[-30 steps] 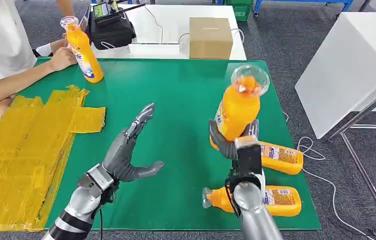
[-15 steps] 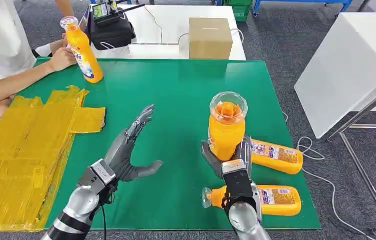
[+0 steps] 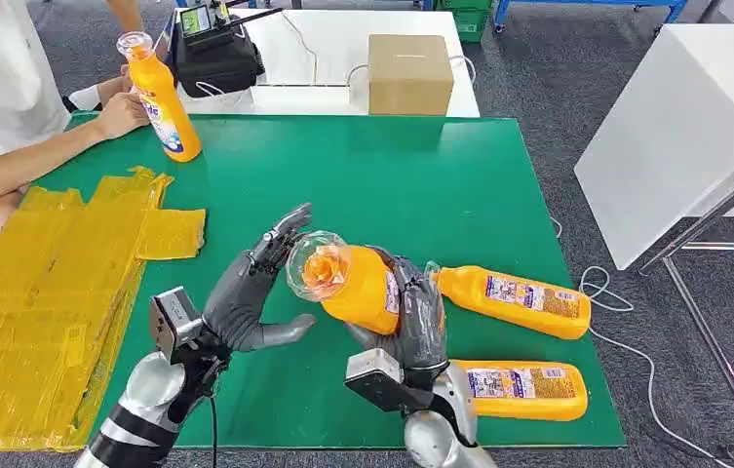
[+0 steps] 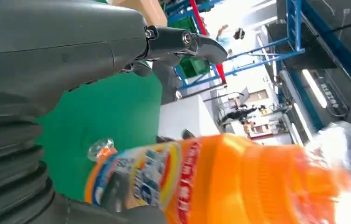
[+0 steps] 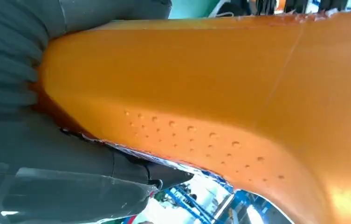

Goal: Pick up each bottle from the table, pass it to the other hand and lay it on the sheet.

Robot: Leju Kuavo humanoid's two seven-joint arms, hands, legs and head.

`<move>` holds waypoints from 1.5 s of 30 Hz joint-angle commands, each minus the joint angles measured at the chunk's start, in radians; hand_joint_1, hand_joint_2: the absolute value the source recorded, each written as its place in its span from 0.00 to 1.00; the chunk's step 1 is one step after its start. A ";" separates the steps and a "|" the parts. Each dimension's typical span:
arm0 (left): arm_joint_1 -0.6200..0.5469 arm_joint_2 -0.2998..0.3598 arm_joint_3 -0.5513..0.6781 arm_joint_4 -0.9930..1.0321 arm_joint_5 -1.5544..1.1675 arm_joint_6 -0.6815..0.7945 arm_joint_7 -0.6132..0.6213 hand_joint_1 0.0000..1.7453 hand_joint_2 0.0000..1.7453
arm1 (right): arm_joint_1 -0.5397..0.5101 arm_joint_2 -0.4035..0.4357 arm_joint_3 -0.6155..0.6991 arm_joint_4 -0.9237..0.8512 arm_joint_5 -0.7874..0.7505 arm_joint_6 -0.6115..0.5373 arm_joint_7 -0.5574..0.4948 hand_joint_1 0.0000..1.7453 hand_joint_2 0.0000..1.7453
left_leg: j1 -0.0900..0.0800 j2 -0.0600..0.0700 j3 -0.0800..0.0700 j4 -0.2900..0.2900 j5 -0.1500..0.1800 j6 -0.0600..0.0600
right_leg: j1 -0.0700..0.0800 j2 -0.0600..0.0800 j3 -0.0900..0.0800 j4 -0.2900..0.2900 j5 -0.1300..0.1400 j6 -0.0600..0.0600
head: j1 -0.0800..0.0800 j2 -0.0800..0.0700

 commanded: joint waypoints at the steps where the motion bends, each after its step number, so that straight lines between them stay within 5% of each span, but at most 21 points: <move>1: -0.056 0.034 -0.028 0.061 0.038 -0.051 0.000 0.00 1.00 | -0.116 -0.002 0.051 0.170 0.044 -0.068 -0.006 1.00 1.00 | 0.000 0.002 0.003 -0.001 -0.001 -0.002 | 0.000 0.001 0.003 -0.001 0.000 0.000 | 0.000 0.000; 9: -0.124 0.011 -0.047 0.147 0.110 -0.088 0.018 0.00 1.00 | -0.194 0.042 0.225 0.231 0.129 -0.097 -0.018 1.00 1.00 | 0.000 0.002 0.005 -0.001 -0.001 -0.003 | 0.001 0.001 0.005 -0.001 0.000 -0.001 | 0.000 0.000; 33: -0.113 -0.015 -0.030 0.067 0.160 -0.040 -0.037 0.00 1.00 | -0.294 0.093 0.379 0.365 -0.004 -0.035 -0.011 1.00 1.00 | 0.001 0.001 0.004 0.000 -0.001 -0.002 | 0.001 0.000 0.004 -0.001 -0.001 -0.001 | 0.001 0.000; 40: -0.048 -0.145 0.123 -0.035 0.377 0.156 -0.060 0.00 1.00 | -0.306 0.108 0.412 0.399 -0.002 -0.046 0.006 1.00 1.00 | 0.001 0.000 0.005 0.000 -0.002 -0.003 | 0.001 -0.002 0.006 -0.001 -0.002 -0.001 | 0.001 0.000; 41: -0.036 -0.163 0.140 -0.074 0.425 0.213 -0.059 0.03 1.00 | -0.309 0.114 0.418 0.410 -0.009 -0.053 0.008 1.00 1.00 | 0.001 0.000 0.003 0.000 -0.001 -0.002 | 0.001 -0.001 0.003 -0.001 -0.001 0.000 | 0.000 0.000; 42: -0.029 -0.173 0.151 -0.102 0.441 0.259 -0.063 1.00 1.00 | -0.311 0.118 0.422 0.417 -0.014 -0.057 0.011 1.00 1.00 | 0.001 0.001 0.004 0.001 -0.002 -0.002 | 0.001 -0.001 0.005 -0.001 -0.002 0.000 | 0.001 0.000; 45: -0.020 -0.180 0.177 -0.145 0.499 0.306 -0.066 1.00 1.00 | -0.319 0.120 0.432 0.422 -0.022 -0.058 0.016 1.00 1.00 | 0.002 -0.001 0.003 0.000 -0.001 -0.002 | 0.001 -0.002 0.003 -0.002 -0.001 -0.001 | 0.000 0.000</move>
